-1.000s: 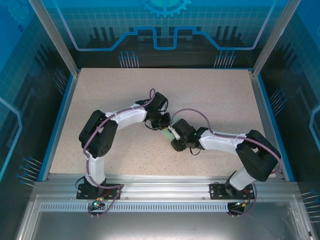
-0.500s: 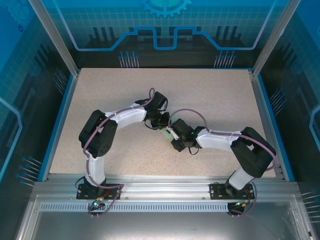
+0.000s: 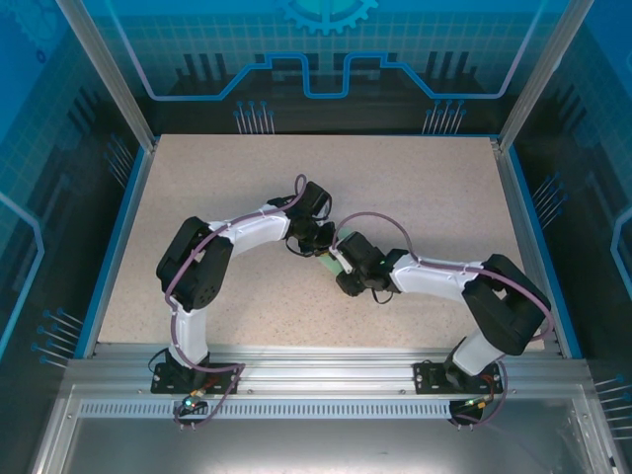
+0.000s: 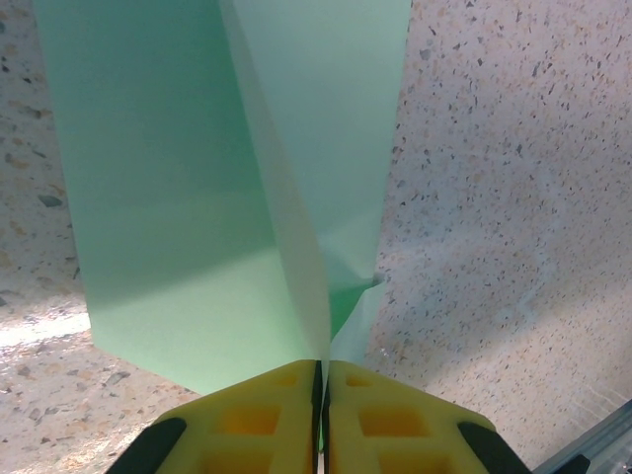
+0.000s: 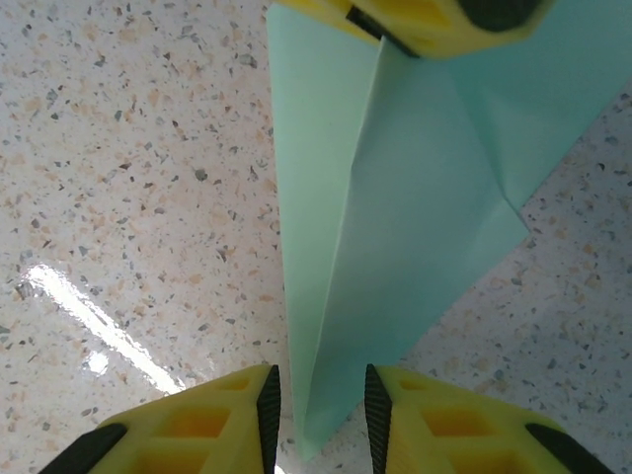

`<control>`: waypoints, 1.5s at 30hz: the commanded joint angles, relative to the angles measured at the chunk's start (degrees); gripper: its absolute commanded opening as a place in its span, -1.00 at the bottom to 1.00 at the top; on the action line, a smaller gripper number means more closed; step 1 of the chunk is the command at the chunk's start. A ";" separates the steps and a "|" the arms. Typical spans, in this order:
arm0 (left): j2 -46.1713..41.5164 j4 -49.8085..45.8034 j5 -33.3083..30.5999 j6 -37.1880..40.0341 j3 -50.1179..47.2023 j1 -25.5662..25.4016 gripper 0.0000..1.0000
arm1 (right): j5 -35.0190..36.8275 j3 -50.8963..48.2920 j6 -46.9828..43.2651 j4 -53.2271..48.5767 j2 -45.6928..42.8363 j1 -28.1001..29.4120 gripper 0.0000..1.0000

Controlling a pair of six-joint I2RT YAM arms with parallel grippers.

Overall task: Fold a paper plane with a square sheet of paper (fold left side to right side)
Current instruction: Fourth fold the wing at the center of the table.

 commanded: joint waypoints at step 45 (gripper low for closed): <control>-12.34 2.37 3.13 -1.62 -3.94 6.47 0.39 | -4.15 -0.42 -2.55 2.12 1.96 -1.09 -1.00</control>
